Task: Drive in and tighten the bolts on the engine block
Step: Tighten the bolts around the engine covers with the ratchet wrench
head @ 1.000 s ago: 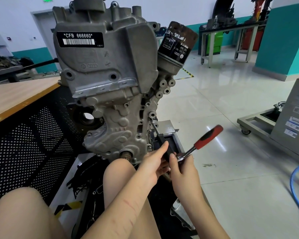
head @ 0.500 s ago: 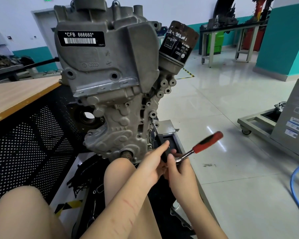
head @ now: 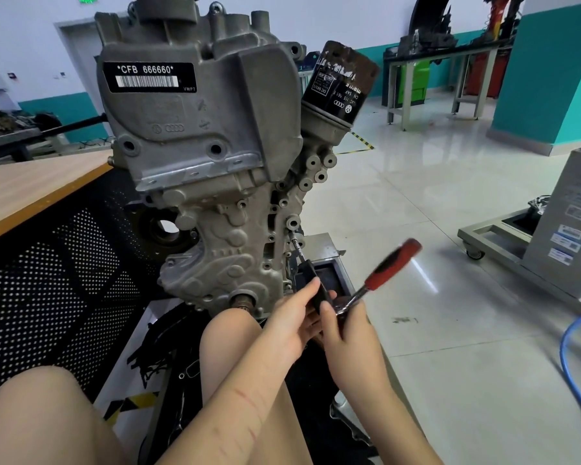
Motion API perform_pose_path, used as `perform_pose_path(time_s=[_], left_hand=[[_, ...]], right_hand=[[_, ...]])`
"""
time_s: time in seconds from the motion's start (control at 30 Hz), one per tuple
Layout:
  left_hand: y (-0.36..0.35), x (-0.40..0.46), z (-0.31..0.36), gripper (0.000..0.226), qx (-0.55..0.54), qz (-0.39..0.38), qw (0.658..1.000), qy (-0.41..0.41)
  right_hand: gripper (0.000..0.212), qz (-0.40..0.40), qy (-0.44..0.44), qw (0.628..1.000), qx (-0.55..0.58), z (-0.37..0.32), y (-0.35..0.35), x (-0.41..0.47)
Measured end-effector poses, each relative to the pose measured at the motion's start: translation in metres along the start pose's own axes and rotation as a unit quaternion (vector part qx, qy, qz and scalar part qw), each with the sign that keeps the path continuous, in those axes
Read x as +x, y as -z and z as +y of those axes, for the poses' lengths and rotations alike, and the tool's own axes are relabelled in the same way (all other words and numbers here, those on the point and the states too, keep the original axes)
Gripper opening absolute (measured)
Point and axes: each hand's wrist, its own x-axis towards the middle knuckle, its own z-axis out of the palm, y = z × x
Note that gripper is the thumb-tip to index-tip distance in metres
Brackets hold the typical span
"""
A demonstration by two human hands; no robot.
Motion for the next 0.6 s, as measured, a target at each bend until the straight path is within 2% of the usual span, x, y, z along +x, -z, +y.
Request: perform_pose_path(time_s=[0.1, 0.17, 0.3, 0.37, 0.5, 0.6], left_hand=[[0.002, 0.004, 0.001, 0.015, 0.027, 0.054, 0.998, -0.016], [0.005, 0.005, 0.003, 0.017, 0.053, 0.083, 0.995, -0.019], [0.007, 0.003, 0.003, 0.012, 0.059, 0.088, 0.994, -0.031], [0.005, 0.001, 0.003, 0.013, 0.04, 0.075, 0.996, -0.025], [0.002, -0.004, 0.006, 0.022, -0.024, 0.01, 0.999, 0.026], [0.006, -0.005, 0.007, 0.025, -0.041, -0.024, 0.998, 0.034]], right_hand=[[0.036, -0.015, 0.106, 0.972, -0.21, 0.001, -0.004, -0.005], [0.038, -0.027, 0.114, 0.965, -0.235, 0.001, -0.01, -0.007], [0.03, -0.035, 0.042, 0.997, -0.062, 0.004, -0.013, -0.007], [0.029, -0.045, -0.002, 0.998, 0.038, 0.004, -0.014, -0.005], [0.023, -0.082, -0.088, 0.971, 0.207, 0.001, -0.019, -0.004], [0.015, -0.089, -0.168, 0.922, 0.336, -0.007, -0.018, -0.004]])
